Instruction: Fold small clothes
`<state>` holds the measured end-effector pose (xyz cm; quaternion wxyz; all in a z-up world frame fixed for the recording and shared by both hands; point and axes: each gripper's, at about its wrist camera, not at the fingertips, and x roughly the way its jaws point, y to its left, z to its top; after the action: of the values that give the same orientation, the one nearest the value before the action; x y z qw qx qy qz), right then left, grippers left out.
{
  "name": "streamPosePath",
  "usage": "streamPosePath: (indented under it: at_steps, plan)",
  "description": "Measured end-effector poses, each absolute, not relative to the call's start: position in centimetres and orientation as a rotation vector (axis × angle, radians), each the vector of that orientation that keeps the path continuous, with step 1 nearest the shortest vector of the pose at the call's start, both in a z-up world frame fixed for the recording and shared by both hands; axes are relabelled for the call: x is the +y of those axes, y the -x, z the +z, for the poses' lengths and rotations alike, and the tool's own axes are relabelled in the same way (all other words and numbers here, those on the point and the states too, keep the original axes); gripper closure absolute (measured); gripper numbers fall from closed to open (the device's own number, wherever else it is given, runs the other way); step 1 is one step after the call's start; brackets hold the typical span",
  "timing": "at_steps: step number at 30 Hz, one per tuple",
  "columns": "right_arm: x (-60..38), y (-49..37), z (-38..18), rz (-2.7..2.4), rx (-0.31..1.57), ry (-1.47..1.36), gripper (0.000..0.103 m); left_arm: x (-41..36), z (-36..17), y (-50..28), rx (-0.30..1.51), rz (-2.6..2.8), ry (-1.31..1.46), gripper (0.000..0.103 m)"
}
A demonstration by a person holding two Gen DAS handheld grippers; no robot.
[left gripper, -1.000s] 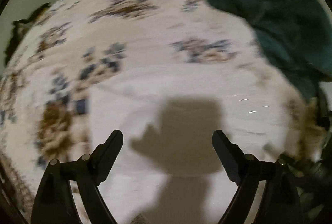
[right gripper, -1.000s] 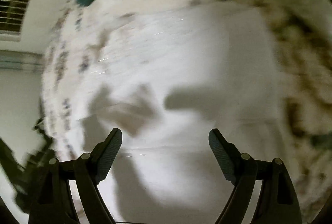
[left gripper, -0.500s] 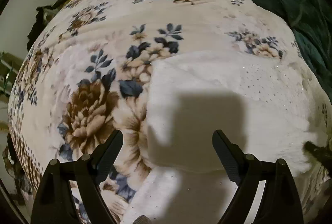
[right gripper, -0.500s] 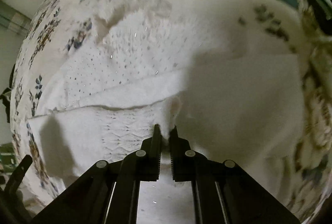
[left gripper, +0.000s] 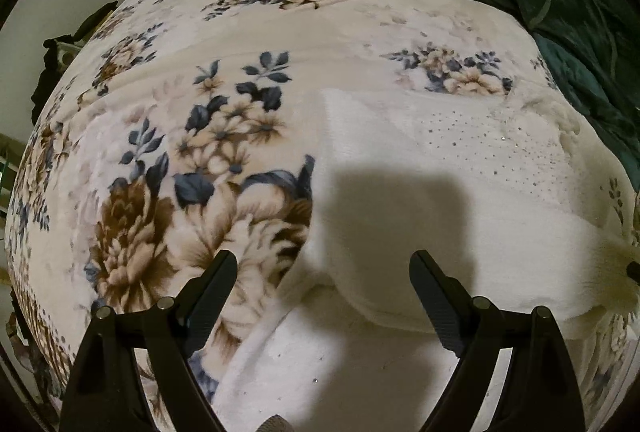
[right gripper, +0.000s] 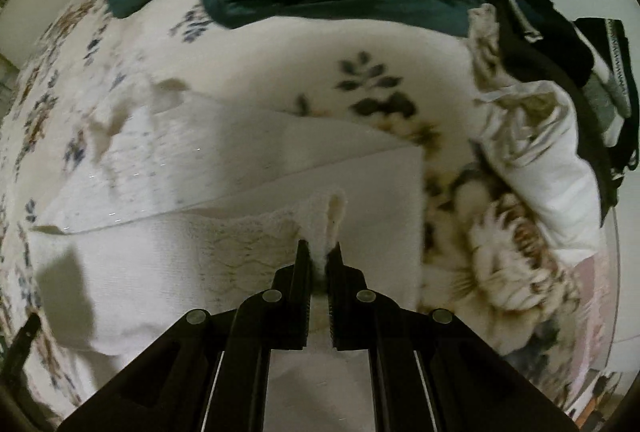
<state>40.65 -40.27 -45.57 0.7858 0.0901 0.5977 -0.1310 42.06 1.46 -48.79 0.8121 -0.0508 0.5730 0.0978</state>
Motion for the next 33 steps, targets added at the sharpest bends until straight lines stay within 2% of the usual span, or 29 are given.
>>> streamPosePath:
  at_steps: [15,18,19,21,23,25,29,30,31,32,33]
  plan:
    - [-45.2,-40.9,-48.8,-0.392,1.335,-0.225,0.096,4.3,-51.7,-47.0,1.270,0.279,0.057,0.015]
    - [-45.8,-41.4,-50.3,-0.375,1.398,-0.274,0.094,4.7,-53.1,-47.9,1.304,0.284,0.012,0.015]
    - [-46.3,-41.4,-50.7,-0.362,1.420,-0.323,0.091,4.7,-53.4,-48.0,1.315,0.279,0.003,0.015]
    - [-47.7,-41.1,-50.4,-0.351,1.414,-0.454,0.074,4.8,-53.6,-47.9,1.324,0.264,-0.008,0.015]
    - [-48.8,-40.3,-49.1,-0.344,1.356,-0.554,0.050,4.8,-53.1,-47.5,1.310,0.250,-0.009,0.015]
    - [-49.5,-39.4,-47.9,-0.333,1.302,-0.619,0.047,4.7,-52.8,-47.2,1.302,0.244,0.001,0.015]
    - [-48.4,-39.2,-49.5,-0.289,1.388,-0.646,0.047,4.6,-53.0,-47.1,1.304,0.237,0.035,0.015]
    - [-47.8,-39.1,-50.5,-0.286,1.428,-0.636,0.050,4.7,-53.2,-47.2,1.310,0.238,0.048,0.015]
    - [-47.3,-39.2,-51.0,-0.285,1.438,-0.618,0.076,4.8,-53.3,-47.3,1.312,0.238,0.057,0.015]
    - [-46.8,-39.1,-51.1,-0.293,1.430,-0.581,0.093,4.9,-53.3,-47.4,1.312,0.239,0.068,0.015]
    - [-46.3,-39.1,-50.7,-0.307,1.409,-0.534,0.093,5.1,-53.2,-47.4,1.308,0.240,0.078,0.015]
